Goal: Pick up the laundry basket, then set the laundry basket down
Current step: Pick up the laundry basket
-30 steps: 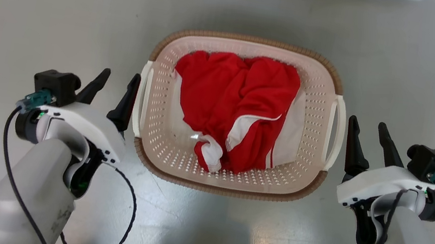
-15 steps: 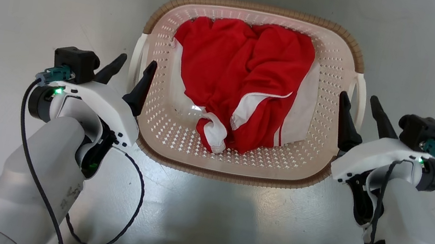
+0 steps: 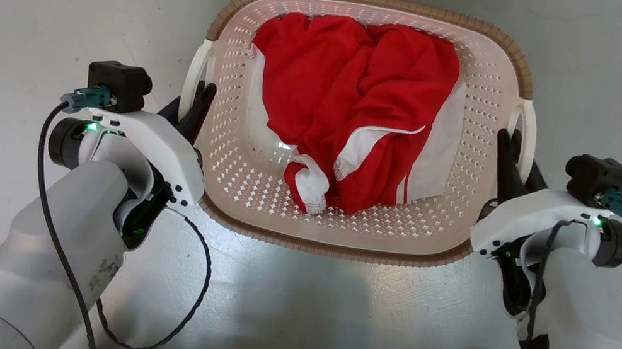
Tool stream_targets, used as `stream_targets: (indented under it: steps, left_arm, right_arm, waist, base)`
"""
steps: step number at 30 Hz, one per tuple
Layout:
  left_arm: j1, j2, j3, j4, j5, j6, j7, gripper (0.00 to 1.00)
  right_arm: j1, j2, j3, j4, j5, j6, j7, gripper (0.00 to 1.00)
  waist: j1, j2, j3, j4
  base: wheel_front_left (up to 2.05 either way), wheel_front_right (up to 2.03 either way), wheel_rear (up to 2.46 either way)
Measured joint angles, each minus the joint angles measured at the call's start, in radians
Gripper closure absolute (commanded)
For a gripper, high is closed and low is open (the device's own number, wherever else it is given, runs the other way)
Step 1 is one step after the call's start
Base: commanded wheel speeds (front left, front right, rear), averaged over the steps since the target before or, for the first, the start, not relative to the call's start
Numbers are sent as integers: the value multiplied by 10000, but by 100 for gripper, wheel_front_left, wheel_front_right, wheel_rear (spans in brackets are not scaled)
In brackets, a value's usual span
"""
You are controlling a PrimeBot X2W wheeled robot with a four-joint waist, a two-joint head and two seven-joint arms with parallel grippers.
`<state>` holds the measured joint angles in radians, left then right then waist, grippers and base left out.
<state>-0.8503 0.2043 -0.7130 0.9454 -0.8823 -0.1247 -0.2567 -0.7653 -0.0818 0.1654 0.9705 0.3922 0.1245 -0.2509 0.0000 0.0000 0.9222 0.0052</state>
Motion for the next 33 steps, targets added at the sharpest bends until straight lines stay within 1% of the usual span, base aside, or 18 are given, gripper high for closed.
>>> stream_targets:
  steps: [8, 15, 23, 28, 33]
  left_arm:
    - [-13, 194, -593, 50, -627, 17, 2, 100]
    - [15, 215, -1055, 295, -1129, 17, 4, 100]
    - [438, 213, -1847, 746, -2038, 17, 29, 100]
    - [731, 222, -2257, 907, -2608, 17, 203, 100]
    - [1196, 198, -2623, 1028, -3087, 17, 462, 100]
  right_arm:
    - [-10, 107, 245, 198, 150, 12, 0, 100]
    - [3, 121, 665, 554, 318, 8, 0, 100]
    - [20, 174, 1779, 1432, 1116, -2, 2, 100]
    - [78, 198, 2520, 1795, 1747, -4, 10, 100]
    - [478, 213, 3181, 2040, 2443, -4, 63, 100]
  waist:
    - [0, 0, -181, -77]
    - [0, 0, -753, -199]
    - [0, 0, -1903, -353]
    - [0, 0, -2826, -428]
    - [0, 0, -3841, -458]
  base:
    - [0, 0, 0]
    - [0, 0, 0]
    - [0, 0, 0]
    - [0, 0, 0]
    - [0, 0, 0]
